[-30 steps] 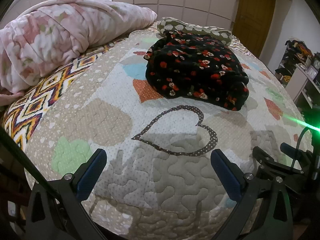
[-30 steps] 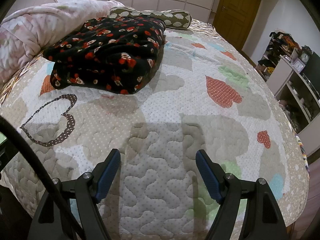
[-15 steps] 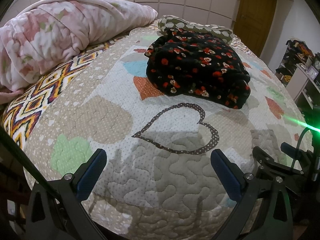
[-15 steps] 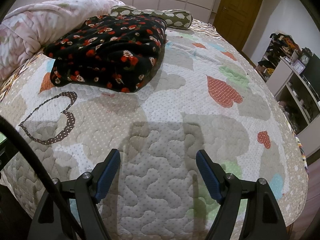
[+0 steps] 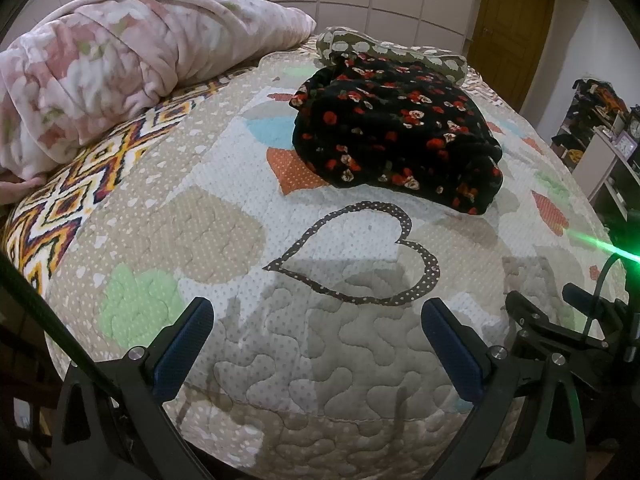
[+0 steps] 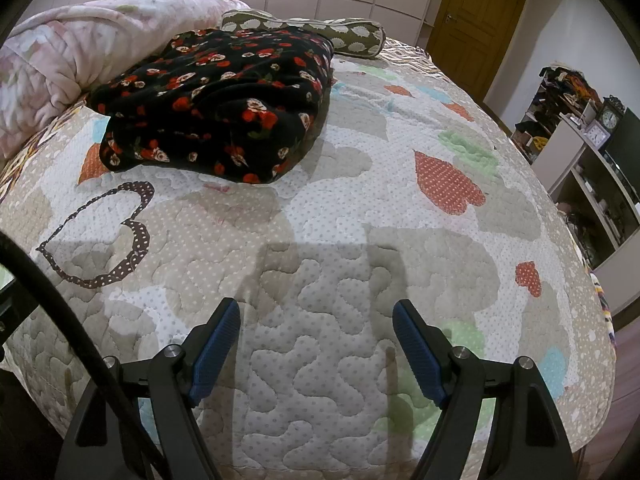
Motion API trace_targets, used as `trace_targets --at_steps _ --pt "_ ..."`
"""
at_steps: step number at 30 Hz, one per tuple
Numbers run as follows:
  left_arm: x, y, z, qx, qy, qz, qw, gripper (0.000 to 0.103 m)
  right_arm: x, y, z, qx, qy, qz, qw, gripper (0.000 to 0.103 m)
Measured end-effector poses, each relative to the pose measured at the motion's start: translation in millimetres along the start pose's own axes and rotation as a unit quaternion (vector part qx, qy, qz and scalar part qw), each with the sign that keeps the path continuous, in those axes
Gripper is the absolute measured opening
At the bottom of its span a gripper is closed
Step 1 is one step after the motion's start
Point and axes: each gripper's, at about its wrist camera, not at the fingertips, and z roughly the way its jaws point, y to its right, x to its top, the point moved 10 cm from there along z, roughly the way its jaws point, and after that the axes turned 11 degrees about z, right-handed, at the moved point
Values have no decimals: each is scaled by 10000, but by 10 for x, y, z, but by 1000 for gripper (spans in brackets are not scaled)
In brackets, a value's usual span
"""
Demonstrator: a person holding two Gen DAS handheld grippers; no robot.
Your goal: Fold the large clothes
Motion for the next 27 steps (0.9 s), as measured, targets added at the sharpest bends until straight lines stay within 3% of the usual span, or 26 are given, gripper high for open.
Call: trace_targets --at_steps 27 --pt "-37 -14 47 -2 -64 -4 10000 103 -22 -3 14 -14 -10 -17 10000 84"
